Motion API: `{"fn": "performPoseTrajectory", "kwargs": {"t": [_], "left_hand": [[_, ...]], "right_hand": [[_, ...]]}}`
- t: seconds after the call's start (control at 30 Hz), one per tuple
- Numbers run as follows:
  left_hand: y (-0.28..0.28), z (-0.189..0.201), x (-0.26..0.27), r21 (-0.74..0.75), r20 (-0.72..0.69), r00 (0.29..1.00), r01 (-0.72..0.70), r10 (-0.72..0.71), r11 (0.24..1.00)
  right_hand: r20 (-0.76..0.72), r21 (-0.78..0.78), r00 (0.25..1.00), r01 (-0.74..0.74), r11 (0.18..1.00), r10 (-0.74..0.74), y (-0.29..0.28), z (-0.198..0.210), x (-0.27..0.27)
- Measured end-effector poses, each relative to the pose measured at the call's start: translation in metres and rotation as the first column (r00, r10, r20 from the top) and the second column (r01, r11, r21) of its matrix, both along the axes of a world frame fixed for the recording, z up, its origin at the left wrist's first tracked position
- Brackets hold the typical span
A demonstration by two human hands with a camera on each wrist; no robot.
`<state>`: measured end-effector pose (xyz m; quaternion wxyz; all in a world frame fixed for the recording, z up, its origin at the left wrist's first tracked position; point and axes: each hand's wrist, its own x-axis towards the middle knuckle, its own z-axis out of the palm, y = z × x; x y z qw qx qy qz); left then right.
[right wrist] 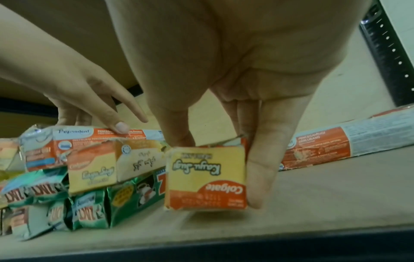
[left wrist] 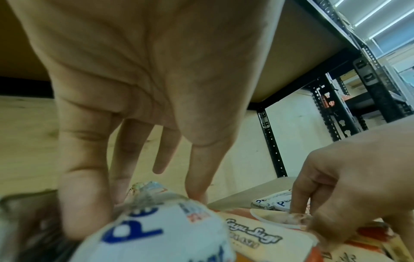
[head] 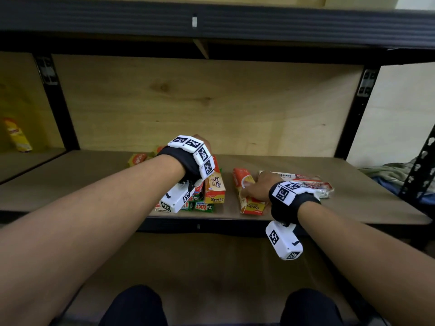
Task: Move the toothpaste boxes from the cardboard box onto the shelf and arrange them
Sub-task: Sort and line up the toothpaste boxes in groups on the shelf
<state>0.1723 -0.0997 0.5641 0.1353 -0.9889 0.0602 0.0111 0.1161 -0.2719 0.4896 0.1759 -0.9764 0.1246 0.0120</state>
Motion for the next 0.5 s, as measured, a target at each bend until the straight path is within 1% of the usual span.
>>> {"fn": "performPoseTrajectory", "kwargs": {"t": [0.03,0.07,0.1,0.13,0.17,0.2,0.23,0.27,0.3,0.33,0.4,0.47,0.5], "left_hand": [[0.002,0.004,-0.002,-0.029,-0.043,0.999,0.018,-0.019,0.999],[0.003,0.007,-0.007,-0.1,-0.056,0.994,0.092,-0.098,0.991],[0.007,0.004,-0.003,-0.157,-0.054,0.99,0.122,-0.132,0.98],[0.01,0.004,-0.004,-0.177,-0.081,0.989,0.11,-0.125,0.978],[0.013,0.003,0.001,-0.167,-0.072,0.993,0.082,-0.095,0.983],[0.015,0.004,0.004,-0.127,-0.067,0.997,0.023,-0.032,0.992],[0.018,0.002,0.016,-0.19,-0.052,0.999,-0.017,0.007,0.982],[0.02,0.0,0.025,-0.196,-0.065,0.998,-0.038,0.025,0.98],[0.021,-0.002,0.03,-0.174,-0.093,0.996,-0.035,0.019,0.984],[0.024,-0.005,0.034,-0.24,-0.075,0.997,-0.026,0.008,0.97],[0.031,-0.011,0.049,-0.304,-0.049,0.999,-0.029,0.015,0.952],[0.04,-0.027,0.093,-0.382,-0.054,0.998,-0.029,0.008,0.924],[0.041,-0.032,0.109,-0.391,-0.071,0.997,-0.036,0.009,0.919]], "right_hand": [[-0.003,-0.022,1.0,-0.002,1.0,0.002,0.0,-0.001,0.0],[-0.01,-0.033,1.0,-0.007,0.999,0.007,0.0,-0.003,0.0],[-0.02,-0.043,1.0,-0.015,0.999,0.014,-0.001,-0.003,0.001],[-0.032,-0.05,0.999,-0.025,0.998,0.023,-0.001,-0.004,0.001],[-0.042,-0.053,0.999,-0.034,0.998,0.032,-0.003,-0.005,0.002],[-0.049,-0.051,0.998,-0.042,0.998,0.04,-0.004,-0.006,0.002],[-0.052,-0.046,0.998,-0.048,0.998,0.046,-0.006,-0.007,0.002],[-0.051,-0.038,0.997,-0.054,0.998,0.052,-0.008,-0.008,0.002],[-0.054,-0.029,0.997,-0.059,0.998,0.057,-0.01,-0.008,0.002],[-0.059,-0.015,0.997,-0.06,0.998,0.059,-0.012,-0.009,0.001],[-0.059,0.025,0.997,-0.051,0.998,0.052,-0.013,-0.01,0.0],[-0.047,0.04,0.997,-0.051,0.998,0.053,-0.013,-0.01,-0.001],[-0.031,0.031,0.998,-0.061,0.998,0.062,-0.013,-0.01,-0.002]]}}
